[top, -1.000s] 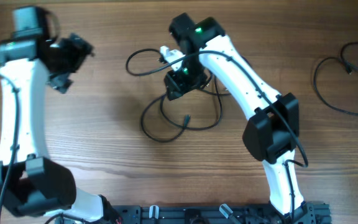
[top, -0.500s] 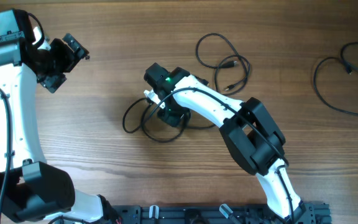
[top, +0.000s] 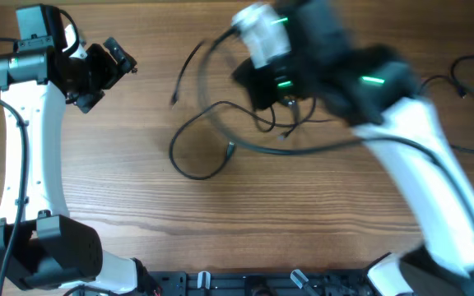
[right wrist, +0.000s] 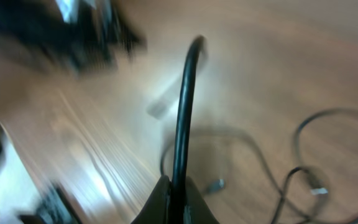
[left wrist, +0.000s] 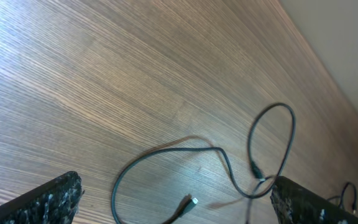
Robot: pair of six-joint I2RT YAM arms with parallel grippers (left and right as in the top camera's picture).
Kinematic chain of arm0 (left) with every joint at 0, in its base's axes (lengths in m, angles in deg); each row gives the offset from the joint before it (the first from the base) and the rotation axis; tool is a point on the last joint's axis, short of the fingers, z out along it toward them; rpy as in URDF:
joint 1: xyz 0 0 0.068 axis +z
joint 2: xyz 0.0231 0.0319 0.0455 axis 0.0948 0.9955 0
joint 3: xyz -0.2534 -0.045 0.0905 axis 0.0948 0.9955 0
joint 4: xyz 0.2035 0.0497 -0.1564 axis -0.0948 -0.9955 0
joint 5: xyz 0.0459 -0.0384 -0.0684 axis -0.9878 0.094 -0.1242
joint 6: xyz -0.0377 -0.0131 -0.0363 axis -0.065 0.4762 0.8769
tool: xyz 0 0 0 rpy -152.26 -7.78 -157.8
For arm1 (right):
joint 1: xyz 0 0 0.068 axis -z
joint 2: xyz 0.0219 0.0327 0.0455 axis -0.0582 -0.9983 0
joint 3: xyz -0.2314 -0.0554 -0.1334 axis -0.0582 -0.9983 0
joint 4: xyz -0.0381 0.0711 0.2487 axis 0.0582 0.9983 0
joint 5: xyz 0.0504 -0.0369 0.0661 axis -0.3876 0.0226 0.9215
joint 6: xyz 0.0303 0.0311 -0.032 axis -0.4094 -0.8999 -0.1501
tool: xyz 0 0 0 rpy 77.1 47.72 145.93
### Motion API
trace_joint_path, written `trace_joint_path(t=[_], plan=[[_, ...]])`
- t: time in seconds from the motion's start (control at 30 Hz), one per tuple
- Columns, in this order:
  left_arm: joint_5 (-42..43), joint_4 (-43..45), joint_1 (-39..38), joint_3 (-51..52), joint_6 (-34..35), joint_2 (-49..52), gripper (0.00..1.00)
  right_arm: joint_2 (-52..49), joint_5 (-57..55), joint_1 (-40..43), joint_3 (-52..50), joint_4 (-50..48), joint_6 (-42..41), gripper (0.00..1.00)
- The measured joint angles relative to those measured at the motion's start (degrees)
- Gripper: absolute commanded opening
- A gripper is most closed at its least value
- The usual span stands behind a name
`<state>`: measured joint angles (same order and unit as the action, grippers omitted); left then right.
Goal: Untangle cables
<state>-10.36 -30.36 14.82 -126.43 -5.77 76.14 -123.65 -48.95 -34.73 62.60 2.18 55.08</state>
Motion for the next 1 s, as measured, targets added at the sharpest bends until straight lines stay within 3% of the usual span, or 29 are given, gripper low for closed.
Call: trace_joint_path(t=[0.17, 0.27, 0.4, 0.73, 0.87, 1.0], plan=[[0.39, 1.33, -3.39, 0.00, 0.00, 0.00, 1.00, 14.19, 7.82, 18.32, 0.59, -8.74, -12.90, 0.04], [0.39, 3.04, -6.27, 0.00, 0.00, 0.00, 1.00, 16.35, 9.09, 24.61, 1.90, -14.43, -15.04, 0.04], [0.37, 3.74, -11.02, 0.00, 0.00, 0.00, 1.00, 13.75, 5.92, 38.86, 3.15, -18.82, -15.15, 0.04], [-1.40, 3.78, -17.94, 0.00, 0.00, 0.17, 1.00, -2.14, -1.05, 68.13, 3.13, -13.20, -14.36, 0.04], [-1.60, 3.19, -18.75, 0.00, 0.00, 1.64, 1.00, -3.58, -6.80, 74.51, 3.15, -9.84, -16.13, 0.05], [-1.66, 2.69, -20.37, 0.00, 0.00, 4.76, 1.00, -7.65, -17.27, 76.30, 3.13, 1.53, -18.73, 0.06]])
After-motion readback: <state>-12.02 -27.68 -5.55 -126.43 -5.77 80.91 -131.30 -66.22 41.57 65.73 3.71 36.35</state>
